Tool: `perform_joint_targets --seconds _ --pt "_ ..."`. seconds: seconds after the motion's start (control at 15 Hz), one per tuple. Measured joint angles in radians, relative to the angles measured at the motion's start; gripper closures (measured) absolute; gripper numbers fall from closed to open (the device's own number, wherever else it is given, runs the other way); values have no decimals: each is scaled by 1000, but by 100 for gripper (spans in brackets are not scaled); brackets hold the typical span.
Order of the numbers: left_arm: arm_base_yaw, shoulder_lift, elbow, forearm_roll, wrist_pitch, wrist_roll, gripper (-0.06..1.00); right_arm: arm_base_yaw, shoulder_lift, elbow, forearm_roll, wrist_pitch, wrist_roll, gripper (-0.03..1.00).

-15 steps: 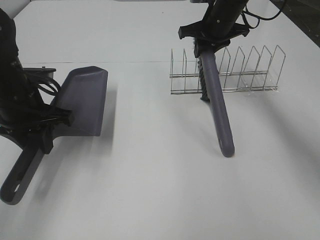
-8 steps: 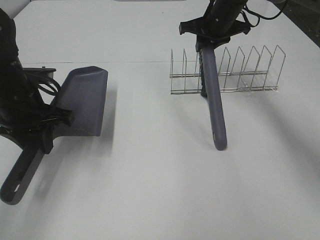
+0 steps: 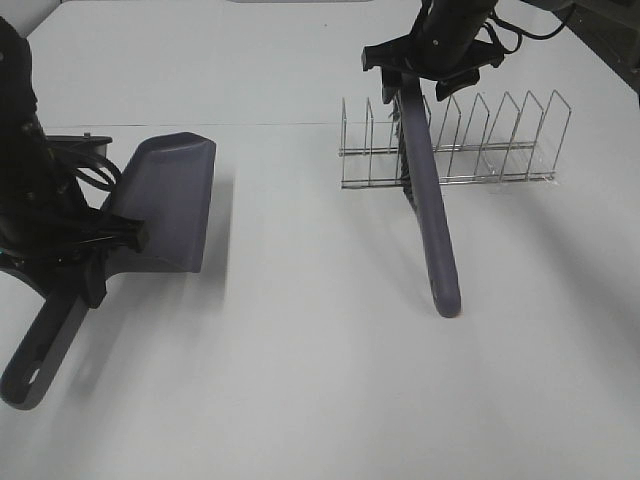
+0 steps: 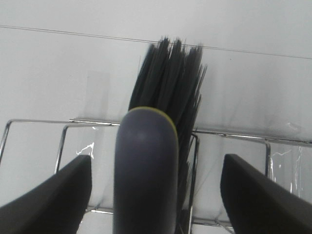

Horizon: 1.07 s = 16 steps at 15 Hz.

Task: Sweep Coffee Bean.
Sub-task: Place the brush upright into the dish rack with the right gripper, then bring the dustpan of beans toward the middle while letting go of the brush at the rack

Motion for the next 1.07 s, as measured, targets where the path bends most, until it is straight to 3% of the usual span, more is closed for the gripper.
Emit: perform_joint_targets --seconds 0.53,0.93,1.07 --pt "0 0 0 0 0 -10 61 0 -72 0 -1 14 0 26" --pt "0 0 0 0 0 -45 61 0 -154 -2 3 270 -35 26" --pt "0 0 0 0 0 -44 61 0 -169 -2 30 309 -80 26"
